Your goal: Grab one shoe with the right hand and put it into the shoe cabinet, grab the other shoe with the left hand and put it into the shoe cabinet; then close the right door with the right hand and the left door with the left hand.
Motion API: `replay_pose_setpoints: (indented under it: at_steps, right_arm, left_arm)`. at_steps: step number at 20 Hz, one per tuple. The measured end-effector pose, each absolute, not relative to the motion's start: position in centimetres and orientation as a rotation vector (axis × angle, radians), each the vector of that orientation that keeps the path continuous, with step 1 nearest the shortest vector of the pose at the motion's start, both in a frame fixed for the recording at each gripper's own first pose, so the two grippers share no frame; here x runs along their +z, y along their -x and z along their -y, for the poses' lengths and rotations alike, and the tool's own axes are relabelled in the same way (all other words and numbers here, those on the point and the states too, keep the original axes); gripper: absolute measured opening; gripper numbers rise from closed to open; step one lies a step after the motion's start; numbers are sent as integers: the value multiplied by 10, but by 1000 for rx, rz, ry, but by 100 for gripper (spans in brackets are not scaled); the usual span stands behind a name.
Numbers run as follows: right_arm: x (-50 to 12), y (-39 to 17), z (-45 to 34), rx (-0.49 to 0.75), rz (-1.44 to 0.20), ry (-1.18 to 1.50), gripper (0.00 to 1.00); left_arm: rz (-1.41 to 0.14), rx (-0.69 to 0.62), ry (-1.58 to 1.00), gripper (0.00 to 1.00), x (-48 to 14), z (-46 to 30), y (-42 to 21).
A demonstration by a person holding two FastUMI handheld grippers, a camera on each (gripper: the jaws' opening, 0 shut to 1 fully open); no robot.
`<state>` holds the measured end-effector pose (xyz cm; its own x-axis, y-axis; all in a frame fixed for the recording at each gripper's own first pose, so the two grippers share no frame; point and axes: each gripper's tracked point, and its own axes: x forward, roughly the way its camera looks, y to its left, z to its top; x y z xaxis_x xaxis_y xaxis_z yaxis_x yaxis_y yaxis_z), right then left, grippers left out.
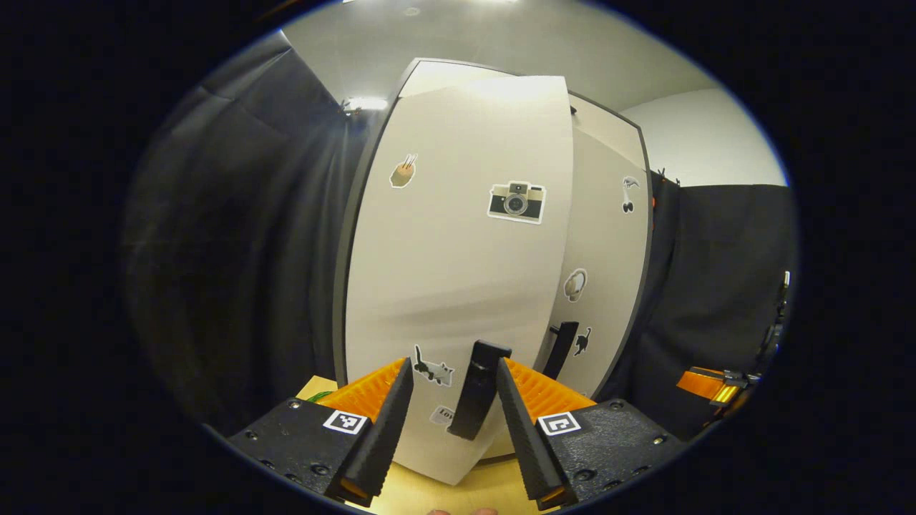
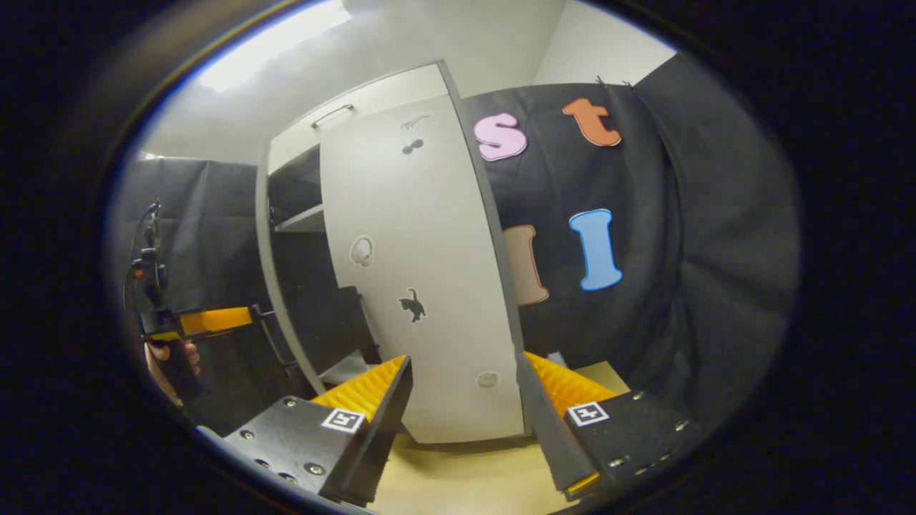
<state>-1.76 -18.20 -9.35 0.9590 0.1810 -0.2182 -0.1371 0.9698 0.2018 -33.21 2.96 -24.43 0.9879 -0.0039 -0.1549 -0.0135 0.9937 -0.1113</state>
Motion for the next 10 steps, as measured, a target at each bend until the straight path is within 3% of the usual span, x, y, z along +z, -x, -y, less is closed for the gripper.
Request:
replay_pose_setpoints:
  at_steps: [10]
  right_arm:
    - [-83,23,194,152,-214,-188,87]
  left_arm:
    - [-174,-16,99,72,-245,-16,329]
